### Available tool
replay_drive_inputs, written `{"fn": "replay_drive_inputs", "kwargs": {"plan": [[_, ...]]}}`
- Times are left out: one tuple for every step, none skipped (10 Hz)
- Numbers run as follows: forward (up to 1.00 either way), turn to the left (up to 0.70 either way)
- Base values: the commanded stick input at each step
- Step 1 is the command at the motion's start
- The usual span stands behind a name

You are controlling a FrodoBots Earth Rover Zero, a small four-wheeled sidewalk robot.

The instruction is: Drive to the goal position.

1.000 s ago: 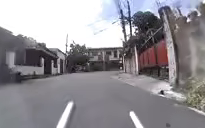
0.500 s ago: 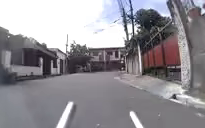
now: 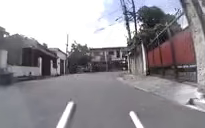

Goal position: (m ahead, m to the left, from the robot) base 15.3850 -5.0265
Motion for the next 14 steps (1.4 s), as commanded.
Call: {"fn": "replay_drive_inputs", "kwargs": {"plan": [[1.0,-0.29],[1.0,-0.4],[1.0,-0.33],[1.0,-0.13],[1.0,0.0],[1.0,0.0],[1.0,0.0],[1.0,0.0],[1.0,0.0],[1.0,0.0],[1.0,0.0],[1.0,0.0],[1.0,0.0],[1.0,0.0]]}}
